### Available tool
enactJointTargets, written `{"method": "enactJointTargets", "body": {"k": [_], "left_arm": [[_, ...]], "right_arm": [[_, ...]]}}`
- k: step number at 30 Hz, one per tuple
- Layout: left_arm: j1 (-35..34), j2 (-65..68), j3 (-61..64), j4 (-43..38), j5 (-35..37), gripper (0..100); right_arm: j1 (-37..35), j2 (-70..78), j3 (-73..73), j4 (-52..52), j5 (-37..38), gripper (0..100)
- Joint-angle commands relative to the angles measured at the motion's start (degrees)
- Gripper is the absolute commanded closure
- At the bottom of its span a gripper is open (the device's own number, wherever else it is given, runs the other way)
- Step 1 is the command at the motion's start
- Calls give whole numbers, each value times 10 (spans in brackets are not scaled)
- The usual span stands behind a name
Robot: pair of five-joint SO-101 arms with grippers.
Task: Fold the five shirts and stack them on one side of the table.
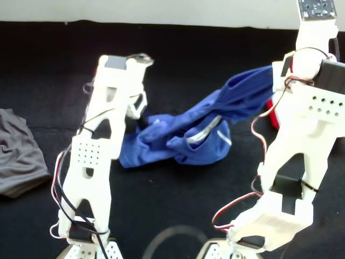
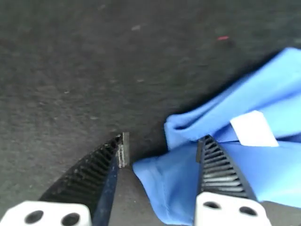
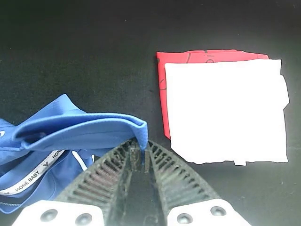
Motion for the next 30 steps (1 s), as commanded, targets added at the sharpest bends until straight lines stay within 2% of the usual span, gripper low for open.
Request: {"method": "enactJointTargets", "body": {"k": [1,8,16,20,23,30], "left_arm": [[-19,9,-21,12,2,764],[-12,-12,11,18,4,765],[28,-213,327,10,-3,765],[56,-266,451,-48,-3,765],[54,-301,503,-55,-2,765],[40,-443,561,-9,-3,765]], "right_arm": [[-10,-30,22,4,5,993],[-10,-31,62,3,5,993],[-4,-37,62,4,5,993],[5,-75,63,4,5,993],[8,-115,69,5,24,993],[11,-179,150,4,45,993]]}}
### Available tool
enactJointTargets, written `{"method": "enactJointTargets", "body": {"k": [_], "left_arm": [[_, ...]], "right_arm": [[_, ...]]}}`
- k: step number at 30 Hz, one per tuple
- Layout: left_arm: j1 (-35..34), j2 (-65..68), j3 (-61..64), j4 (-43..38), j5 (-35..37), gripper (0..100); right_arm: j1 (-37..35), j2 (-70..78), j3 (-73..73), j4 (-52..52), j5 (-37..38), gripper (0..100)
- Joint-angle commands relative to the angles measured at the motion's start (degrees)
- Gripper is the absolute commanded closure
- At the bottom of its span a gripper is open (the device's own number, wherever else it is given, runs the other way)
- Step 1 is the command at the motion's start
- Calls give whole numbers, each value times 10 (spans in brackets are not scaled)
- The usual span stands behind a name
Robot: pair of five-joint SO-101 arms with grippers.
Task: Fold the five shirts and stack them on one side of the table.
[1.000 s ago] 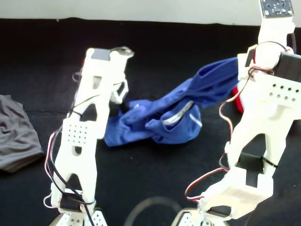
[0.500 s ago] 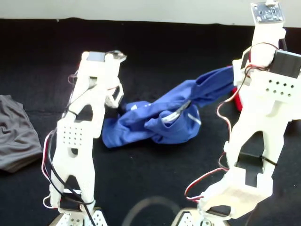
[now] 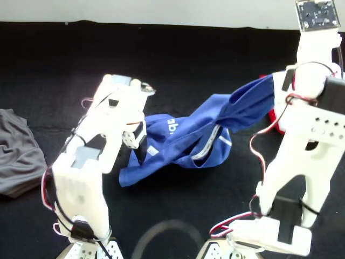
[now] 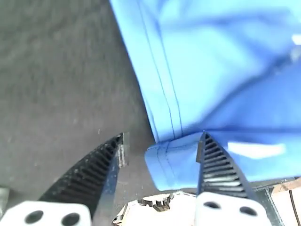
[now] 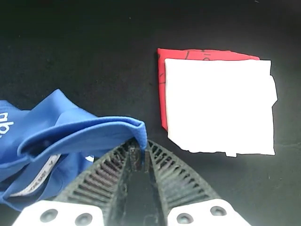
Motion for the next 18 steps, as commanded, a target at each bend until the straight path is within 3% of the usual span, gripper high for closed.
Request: {"method": "enactJointTargets", "body": {"k": [1,3,10,18], "left_arm": [[-6,-96,34,19,-3,765],[-6,-123,71,4,-20,765],[-38,-129,161,-193,-30,765],[-81,-128,175,-252,-3,765]], "right_arm": [[9,-45,46,4,7,993],[8,-56,73,3,6,993],[7,-71,104,3,4,993],[7,-71,105,3,3,993]]}}
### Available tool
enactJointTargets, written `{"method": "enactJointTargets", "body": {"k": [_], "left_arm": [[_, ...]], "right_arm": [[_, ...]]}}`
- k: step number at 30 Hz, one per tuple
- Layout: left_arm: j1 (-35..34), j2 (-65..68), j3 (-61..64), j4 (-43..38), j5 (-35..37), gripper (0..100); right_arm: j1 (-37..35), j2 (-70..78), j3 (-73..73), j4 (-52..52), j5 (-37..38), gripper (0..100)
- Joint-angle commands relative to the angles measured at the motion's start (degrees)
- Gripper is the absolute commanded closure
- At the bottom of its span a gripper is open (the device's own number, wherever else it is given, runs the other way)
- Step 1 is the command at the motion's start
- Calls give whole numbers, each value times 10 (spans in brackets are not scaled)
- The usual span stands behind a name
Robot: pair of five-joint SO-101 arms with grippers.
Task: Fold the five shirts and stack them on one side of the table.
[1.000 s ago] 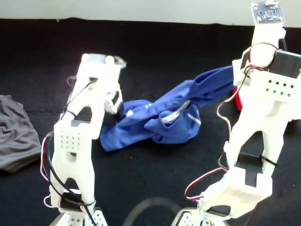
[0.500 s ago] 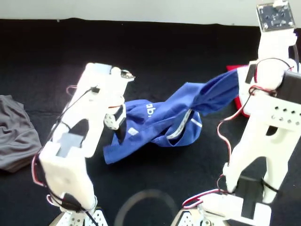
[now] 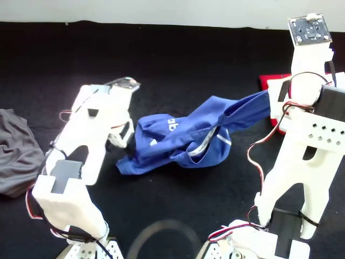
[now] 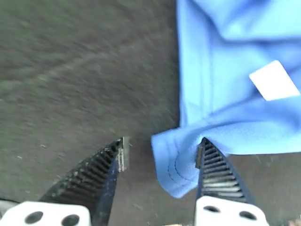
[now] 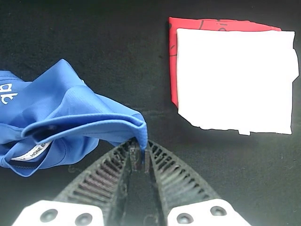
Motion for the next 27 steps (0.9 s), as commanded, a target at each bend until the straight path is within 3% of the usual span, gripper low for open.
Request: {"method": "enactJointTargets", "body": {"k": [1,12,17,22,27], "left_arm": [[-9,-28,18,-25,19,765],[113,-37,137,63,19,766],[160,-126,203,66,19,766],[165,-271,242,85,17,766],[128,-350,241,95,-40,765]], "right_arm": [[5,-24,1,3,1,993],[5,-22,1,3,1,993],[7,-23,1,3,1,993],[7,-22,1,3,3,993],[6,-20,1,3,4,993]]}}
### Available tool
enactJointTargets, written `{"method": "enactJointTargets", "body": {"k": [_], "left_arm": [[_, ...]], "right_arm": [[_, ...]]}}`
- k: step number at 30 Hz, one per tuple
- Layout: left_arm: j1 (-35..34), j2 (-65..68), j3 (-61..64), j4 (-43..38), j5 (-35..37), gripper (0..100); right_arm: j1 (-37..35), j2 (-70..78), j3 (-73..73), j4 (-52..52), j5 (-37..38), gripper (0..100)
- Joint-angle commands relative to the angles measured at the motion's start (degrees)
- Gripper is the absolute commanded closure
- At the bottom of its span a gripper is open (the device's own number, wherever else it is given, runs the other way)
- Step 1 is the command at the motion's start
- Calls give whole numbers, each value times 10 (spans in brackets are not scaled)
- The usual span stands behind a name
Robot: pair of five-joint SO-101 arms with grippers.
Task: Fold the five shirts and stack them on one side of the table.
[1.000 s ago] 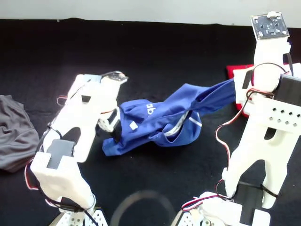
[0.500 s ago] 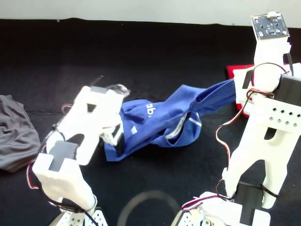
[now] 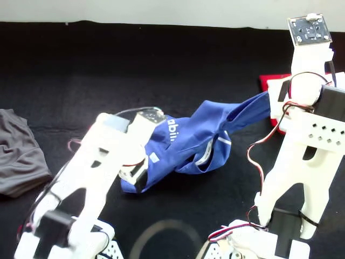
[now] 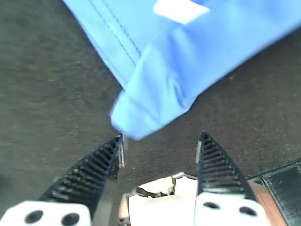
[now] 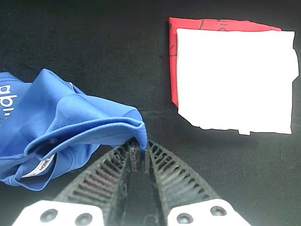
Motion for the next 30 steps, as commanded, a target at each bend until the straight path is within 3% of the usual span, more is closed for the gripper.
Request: {"method": "enactJointTargets", "body": {"k": [1,7,13,17,23,30], "left_arm": [[-35,-46,-5,2,-35,765],[-58,-25,3,-94,-40,763],[-77,125,-4,-158,-40,765],[-85,204,-31,-161,-40,765],[-70,215,-33,-160,-39,767],[-47,214,-42,-159,-28,993]], "right_arm": [[5,-20,1,3,4,993],[4,-20,1,2,1,993],[4,-19,1,2,3,993],[4,-20,1,2,3,993],[4,-20,1,2,3,993],[5,-19,1,-7,1,993]]}}
